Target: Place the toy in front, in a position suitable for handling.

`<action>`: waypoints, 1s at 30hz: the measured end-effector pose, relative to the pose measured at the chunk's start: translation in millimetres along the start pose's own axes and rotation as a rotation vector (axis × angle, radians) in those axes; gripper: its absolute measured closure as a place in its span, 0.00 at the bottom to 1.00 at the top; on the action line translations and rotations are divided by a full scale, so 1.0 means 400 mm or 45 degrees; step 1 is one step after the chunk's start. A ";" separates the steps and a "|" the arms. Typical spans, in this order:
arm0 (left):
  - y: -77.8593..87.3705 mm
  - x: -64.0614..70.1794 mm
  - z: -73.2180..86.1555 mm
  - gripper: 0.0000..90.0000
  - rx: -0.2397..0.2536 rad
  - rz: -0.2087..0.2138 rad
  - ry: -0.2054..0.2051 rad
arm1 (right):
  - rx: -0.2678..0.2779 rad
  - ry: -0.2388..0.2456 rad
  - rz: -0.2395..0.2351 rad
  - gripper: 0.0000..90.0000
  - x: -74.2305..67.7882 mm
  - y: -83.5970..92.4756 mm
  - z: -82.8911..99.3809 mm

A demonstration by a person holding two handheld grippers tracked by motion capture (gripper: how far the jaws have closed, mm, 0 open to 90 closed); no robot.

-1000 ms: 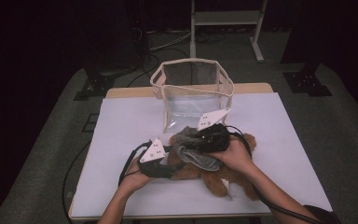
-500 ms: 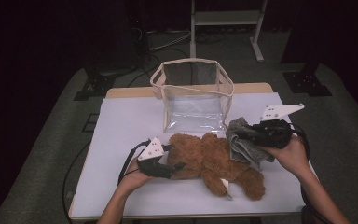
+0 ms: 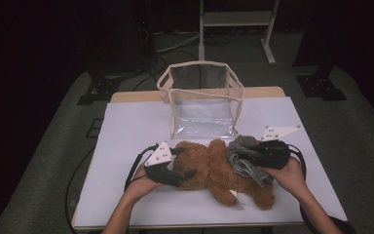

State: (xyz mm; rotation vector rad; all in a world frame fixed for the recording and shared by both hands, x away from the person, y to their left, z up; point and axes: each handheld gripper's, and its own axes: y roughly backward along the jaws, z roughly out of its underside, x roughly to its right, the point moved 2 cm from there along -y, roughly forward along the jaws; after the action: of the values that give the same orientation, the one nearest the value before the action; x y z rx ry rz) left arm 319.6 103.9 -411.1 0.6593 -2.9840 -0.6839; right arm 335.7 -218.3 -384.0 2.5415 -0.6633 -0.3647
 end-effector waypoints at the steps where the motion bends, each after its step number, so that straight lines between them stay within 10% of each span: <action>1: -0.001 0.002 0.000 0.28 -0.004 -0.005 0.001 | 0.010 -0.001 0.002 0.82 0.003 0.012 0.000; 18: -0.002 0.001 0.002 0.31 -0.014 -0.006 0.000 | 0.079 -0.066 0.269 0.81 0.071 0.312 0.045; 23: -0.003 0.000 0.003 0.31 -0.011 -0.004 0.002 | 0.066 -0.090 0.197 0.81 0.072 0.259 0.054; 30: 0.001 0.000 0.004 0.26 -0.030 0.002 -0.010 | 0.032 -0.080 -0.033 0.81 0.059 0.054 0.011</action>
State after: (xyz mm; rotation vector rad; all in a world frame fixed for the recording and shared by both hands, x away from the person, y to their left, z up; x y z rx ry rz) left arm 319.3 105.0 -412.2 0.6546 -2.9783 -0.7221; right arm 345.8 -248.7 -379.6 2.5736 -0.6619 -0.4493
